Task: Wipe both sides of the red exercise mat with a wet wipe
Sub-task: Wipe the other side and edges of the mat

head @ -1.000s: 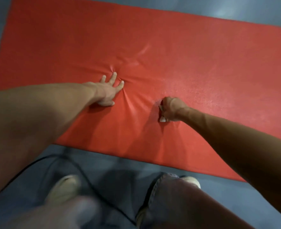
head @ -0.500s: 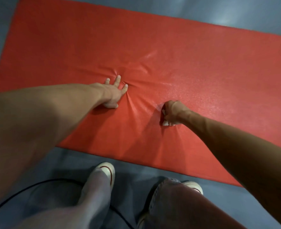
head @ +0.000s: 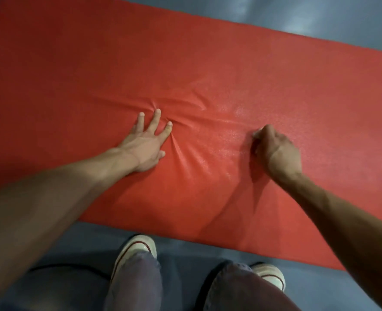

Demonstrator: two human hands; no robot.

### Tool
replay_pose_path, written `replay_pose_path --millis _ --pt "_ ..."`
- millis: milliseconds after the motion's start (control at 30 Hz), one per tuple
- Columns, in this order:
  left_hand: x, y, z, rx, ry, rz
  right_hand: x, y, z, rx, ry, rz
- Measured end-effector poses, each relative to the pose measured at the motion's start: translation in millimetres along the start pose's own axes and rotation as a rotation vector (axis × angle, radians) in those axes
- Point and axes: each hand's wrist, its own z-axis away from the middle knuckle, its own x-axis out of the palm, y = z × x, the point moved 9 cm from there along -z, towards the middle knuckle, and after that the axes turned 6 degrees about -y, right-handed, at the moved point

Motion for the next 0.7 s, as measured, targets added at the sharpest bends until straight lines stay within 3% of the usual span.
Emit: replay_pose_path --millis 67,200,267,333,467,533,600,700 --pt "2 2 4 0.005 0.067 0.009 -7 -6 -8 -0.022 0.086 -0.053" --pt "3 -3 5 0.009 0.184 0.019 53 -133 43 -0.512 0.004 -0.018" --pt "6 -2 4 0.023 0.214 0.051 74 -160 66 -0.675 -0.012 0.07" --pt "9 -3 4 0.027 0.246 0.08 58 -130 52 -0.637 0.033 0.04" --pt "13 -6 0 0.009 0.257 0.124 -3 -9 -11 -0.166 0.18 0.089" --pt "11 -4 2 -0.01 0.277 0.14 -15 5 -11 -0.071 0.233 0.032" --pt "10 0 3 -0.03 0.278 0.169 -1 -30 2 -0.156 0.212 0.003" --pt "7 10 11 0.003 0.381 0.189 42 -105 35 -0.462 0.067 0.016"
